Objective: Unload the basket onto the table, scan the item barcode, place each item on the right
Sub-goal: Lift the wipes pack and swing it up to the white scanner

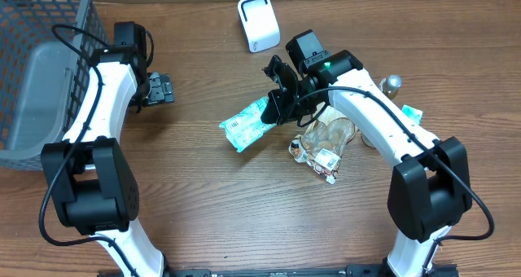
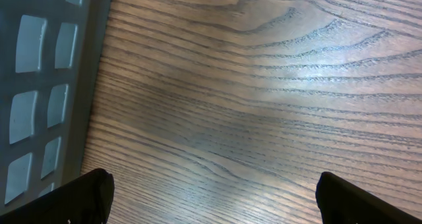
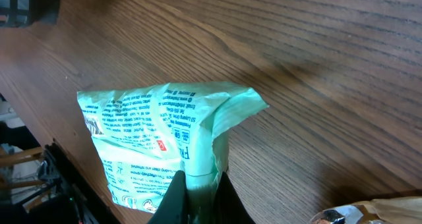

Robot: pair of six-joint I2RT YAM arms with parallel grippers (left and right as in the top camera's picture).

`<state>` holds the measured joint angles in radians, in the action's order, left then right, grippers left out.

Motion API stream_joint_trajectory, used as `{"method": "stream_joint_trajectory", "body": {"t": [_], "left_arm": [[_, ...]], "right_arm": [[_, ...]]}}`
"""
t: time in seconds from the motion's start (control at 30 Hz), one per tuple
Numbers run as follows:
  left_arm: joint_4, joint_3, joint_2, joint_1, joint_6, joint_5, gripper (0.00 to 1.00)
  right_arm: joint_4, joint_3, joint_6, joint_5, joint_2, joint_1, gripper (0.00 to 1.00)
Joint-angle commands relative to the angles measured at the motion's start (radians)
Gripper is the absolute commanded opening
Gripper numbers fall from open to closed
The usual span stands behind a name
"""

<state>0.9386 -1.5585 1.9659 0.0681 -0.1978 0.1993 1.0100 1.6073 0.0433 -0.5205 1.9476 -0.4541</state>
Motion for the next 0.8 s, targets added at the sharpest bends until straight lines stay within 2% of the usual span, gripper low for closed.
{"method": "stream_joint_trajectory", "body": {"t": [0.0, 0.77], "left_arm": [[-0.002, -0.015, 0.003, 0.010, 0.018, 0.013, 1.00], [-0.002, -0.015, 0.003, 0.010, 0.018, 0.013, 0.99]], "right_arm": [[-0.005, 0.004, -0.026, -0.020, -0.026, -0.001, 0.04], [-0.012, 0.002, -0.026, -0.020, -0.023, -0.011, 0.04]]}}
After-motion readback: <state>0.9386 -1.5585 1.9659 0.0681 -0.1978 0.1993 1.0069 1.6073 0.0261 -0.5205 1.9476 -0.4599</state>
